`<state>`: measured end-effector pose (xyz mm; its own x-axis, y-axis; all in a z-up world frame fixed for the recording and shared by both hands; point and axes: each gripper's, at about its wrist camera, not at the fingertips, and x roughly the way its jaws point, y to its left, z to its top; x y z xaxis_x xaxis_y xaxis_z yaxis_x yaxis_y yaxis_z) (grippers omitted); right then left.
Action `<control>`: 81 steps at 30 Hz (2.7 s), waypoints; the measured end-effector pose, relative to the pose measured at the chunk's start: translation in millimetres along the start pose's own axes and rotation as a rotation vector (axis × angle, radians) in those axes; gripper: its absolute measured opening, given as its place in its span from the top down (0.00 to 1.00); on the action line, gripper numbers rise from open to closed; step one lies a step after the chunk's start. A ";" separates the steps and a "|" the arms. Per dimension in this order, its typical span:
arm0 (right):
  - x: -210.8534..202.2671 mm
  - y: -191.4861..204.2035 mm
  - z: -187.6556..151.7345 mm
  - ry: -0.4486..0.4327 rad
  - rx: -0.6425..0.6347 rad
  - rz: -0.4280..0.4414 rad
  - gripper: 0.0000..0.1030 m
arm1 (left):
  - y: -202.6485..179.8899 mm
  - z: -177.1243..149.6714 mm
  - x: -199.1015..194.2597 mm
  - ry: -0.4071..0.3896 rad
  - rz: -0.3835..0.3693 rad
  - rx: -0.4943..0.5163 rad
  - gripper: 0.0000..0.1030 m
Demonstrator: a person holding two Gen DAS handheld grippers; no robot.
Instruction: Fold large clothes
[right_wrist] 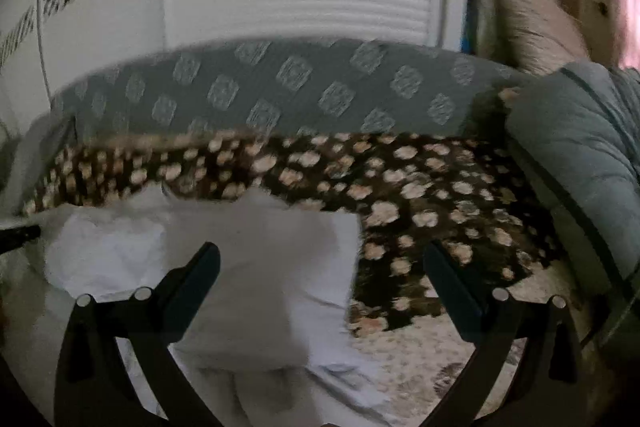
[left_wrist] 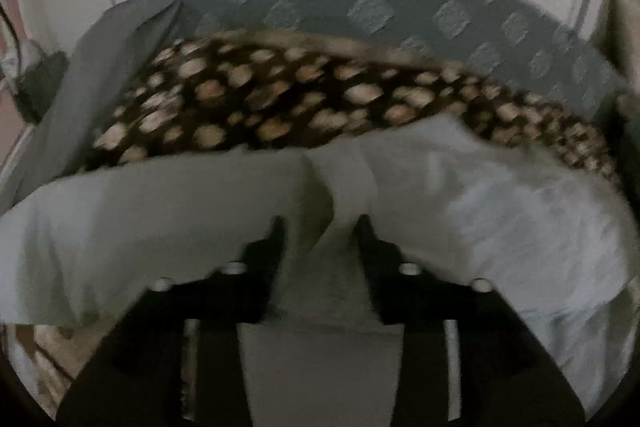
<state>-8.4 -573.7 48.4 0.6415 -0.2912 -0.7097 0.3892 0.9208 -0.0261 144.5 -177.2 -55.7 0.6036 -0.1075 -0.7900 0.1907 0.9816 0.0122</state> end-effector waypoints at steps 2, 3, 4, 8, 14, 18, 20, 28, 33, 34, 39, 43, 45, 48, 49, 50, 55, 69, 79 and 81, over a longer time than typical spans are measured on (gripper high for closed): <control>13.7 14.3 -5.4 0.032 -0.016 0.015 0.02 | 25.7 -10.4 -7.3 -0.047 0.023 -0.098 0.16; 12.4 21.5 -6.7 0.010 -0.011 0.028 0.02 | 35.5 -12.9 -14.9 -0.084 0.026 -0.153 0.16; 7.4 28.9 -6.4 -0.022 -0.010 0.039 0.02 | 42.3 -13.4 -19.2 -0.105 0.024 -0.185 0.15; 0.2 57.8 -4.5 -0.064 -0.104 0.071 0.02 | 30.9 -6.3 -34.4 -0.172 -0.012 -0.148 0.09; 41.5 68.7 -28.5 0.065 -0.043 0.123 0.02 | -39.8 7.9 -8.4 -0.141 -0.059 0.028 0.04; 85.0 77.4 -56.0 0.245 -0.116 0.114 0.01 | -45.9 -15.9 70.3 0.135 -0.060 0.060 0.03; 95.7 78.7 -68.1 0.265 -0.118 0.122 0.01 | -32.4 -24.8 80.5 0.172 -0.092 0.000 0.03; 82.6 71.3 -61.3 0.248 -0.070 0.123 0.02 | 24.6 -25.7 19.4 0.063 -0.166 -0.118 0.03; 36.1 52.6 -27.7 0.119 -0.002 0.130 0.02 | 115.9 -37.2 -40.6 -0.071 0.015 -0.175 0.03; 25.7 48.6 -22.6 0.095 0.005 0.131 0.02 | 141.5 -45.0 -51.0 -0.094 0.089 -0.187 0.03; -13.6 24.9 -11.3 0.036 0.063 0.132 0.01 | 257.4 -85.7 -80.0 -0.169 0.348 -0.292 0.03; -32.3 9.0 -9.7 0.025 0.089 0.131 0.01 | 365.1 -131.8 -89.9 -0.158 0.400 -0.681 0.03; -41.1 3.2 -9.4 0.017 0.093 0.124 0.01 | 394.9 -149.0 -83.6 -0.109 0.460 -0.772 0.03; -49.7 -4.6 -7.3 0.010 0.100 0.125 0.01 | 408.6 -159.7 -63.9 -0.010 0.514 -0.752 0.03; -50.6 -6.7 -6.0 0.007 0.103 0.127 0.01 | 408.0 -159.7 -59.7 -0.007 0.486 -0.764 0.03; -50.7 -8.9 -4.6 0.005 0.107 0.124 0.01 | 408.1 -157.7 -57.1 -0.013 0.447 -0.771 0.10; -45.2 -17.0 -5.2 0.023 0.137 0.120 0.01 | 398.6 -131.2 -63.6 -0.066 0.331 -0.723 0.95; -29.6 -42.8 -3.7 0.041 0.236 0.160 0.01 | 151.4 9.6 -161.5 -0.374 -0.013 -0.286 0.98; -29.6 -55.6 -3.4 0.042 0.235 0.160 0.02 | -140.1 15.5 -89.1 -0.074 -0.374 0.052 0.76; -28.6 -53.0 -5.6 0.051 0.216 0.153 0.02 | -179.9 -4.3 -81.2 -0.040 -0.398 0.121 0.45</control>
<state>-51.0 -612.7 66.1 0.6716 -0.1340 -0.7287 0.4258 0.8746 0.2317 57.9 -344.4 3.7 0.4934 -0.4834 -0.7231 0.5032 0.8367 -0.2160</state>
